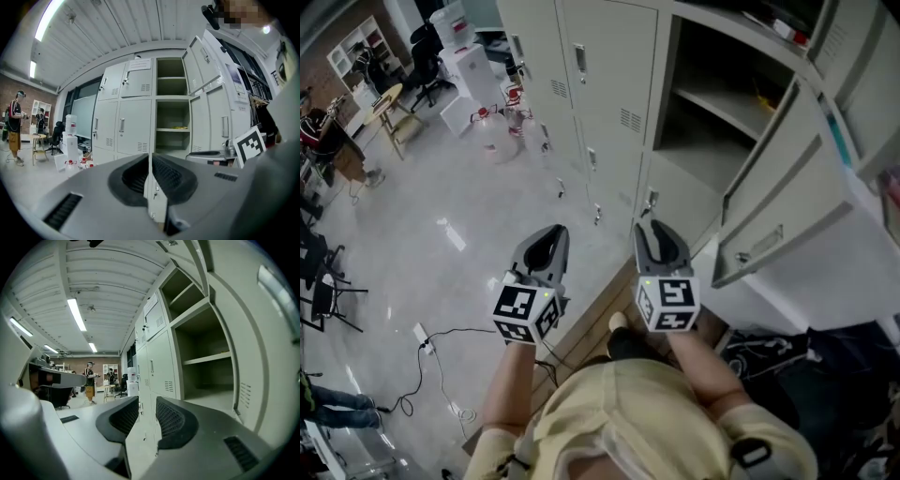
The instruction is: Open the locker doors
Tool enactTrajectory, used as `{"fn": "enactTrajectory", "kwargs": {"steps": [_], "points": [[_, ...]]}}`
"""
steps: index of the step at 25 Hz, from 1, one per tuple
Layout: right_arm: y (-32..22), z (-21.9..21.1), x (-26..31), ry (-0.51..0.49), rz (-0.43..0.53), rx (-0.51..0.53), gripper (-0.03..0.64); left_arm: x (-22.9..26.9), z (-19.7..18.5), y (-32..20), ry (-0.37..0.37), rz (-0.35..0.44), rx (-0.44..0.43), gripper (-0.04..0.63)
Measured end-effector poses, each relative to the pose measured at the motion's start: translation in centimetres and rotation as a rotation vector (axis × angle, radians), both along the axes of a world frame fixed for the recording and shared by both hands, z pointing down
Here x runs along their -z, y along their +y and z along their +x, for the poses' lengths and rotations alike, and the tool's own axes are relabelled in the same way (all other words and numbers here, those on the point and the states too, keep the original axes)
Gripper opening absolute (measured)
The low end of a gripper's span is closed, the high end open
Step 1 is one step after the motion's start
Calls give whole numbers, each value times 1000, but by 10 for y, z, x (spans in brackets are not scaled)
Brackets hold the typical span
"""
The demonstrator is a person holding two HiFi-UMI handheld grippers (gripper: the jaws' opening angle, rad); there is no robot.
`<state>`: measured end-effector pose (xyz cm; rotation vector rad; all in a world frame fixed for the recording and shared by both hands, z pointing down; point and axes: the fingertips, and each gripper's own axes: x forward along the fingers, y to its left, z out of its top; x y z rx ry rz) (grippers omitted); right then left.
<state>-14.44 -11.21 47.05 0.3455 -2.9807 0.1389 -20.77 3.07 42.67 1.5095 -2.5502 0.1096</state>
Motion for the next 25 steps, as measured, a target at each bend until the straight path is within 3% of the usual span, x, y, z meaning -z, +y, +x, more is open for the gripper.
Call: {"fn": "enactTrajectory", "kwargs": {"steps": [5,12,25], "points": [[-31,-54,-43,-14,11,-23,114,-41,-50,-26,7,26,-2,8],[-66,-80,-93,75,-7,-68,113,-85,-92,-55,69,29,-21,8],[-105,-118,-163,166,-72,-148,114,-144,-127,-97,136,-24,-57,7]]}}
